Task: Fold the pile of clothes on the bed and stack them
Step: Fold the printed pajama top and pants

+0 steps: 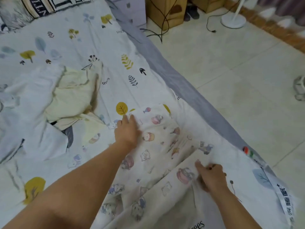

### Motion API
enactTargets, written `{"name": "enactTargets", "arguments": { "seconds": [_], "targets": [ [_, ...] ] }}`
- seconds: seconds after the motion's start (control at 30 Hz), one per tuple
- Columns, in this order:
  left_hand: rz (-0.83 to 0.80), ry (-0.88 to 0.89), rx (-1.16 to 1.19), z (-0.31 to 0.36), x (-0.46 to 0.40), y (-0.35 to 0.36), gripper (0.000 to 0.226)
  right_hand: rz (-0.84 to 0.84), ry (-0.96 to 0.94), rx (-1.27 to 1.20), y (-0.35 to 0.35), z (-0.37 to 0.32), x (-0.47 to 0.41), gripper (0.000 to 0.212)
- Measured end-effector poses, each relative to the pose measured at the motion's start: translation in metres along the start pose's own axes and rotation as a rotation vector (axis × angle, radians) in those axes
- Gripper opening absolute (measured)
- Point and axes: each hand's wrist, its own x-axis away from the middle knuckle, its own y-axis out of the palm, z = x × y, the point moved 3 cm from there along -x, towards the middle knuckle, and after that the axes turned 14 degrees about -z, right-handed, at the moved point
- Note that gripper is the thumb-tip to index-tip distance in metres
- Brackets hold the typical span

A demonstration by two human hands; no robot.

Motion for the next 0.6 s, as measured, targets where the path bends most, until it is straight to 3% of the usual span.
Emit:
{"name": "enactTargets", "arguments": {
  "seconds": [0.13, 0.23, 0.37, 0.4, 0.5, 0.57, 0.6],
  "targets": [
    [0.010, -0.197, -0.122, -0.033, -0.004, 0.014, 0.040, -0.069, 0.023, -0.022, 0.017, 0.017, -0.007, 0.013],
    [0.100, -0.078, -0.128, -0.035, -0.012, 0.007, 0.017, 0.014, -0.005, 0.057, 0.001, 0.017, -0.008, 0.018],
    [0.450, 0.089, 0.178, -0.014, -0.017, -0.026, 0.016, 0.206, -0.035, 0.239, -0.040, 0.016, -0.003, 0.014],
    [0.459, 0.127, 0.246, -0.007, -0.017, -0.028, 0.018, 0.199, -0.002, 0.236, -0.044, 0.015, -0.001, 0.018],
    [0.351, 0.165, 0.501, 0.009, -0.006, -0.011, 0.024, 0.298, 0.100, 0.367, -0.039, 0.006, 0.003, 0.070],
    [0.333, 0.225, 0.289, 0.018, 0.010, 0.017, 0.048, 0.460, -0.104, 0.517, -0.019, -0.013, 0.013, 0.079],
    [0.340, 0.272, 0.151, 0.021, 0.021, 0.032, 0.056, 0.452, -0.233, 0.602, 0.001, -0.020, 0.018, 0.077]
  ]
}}
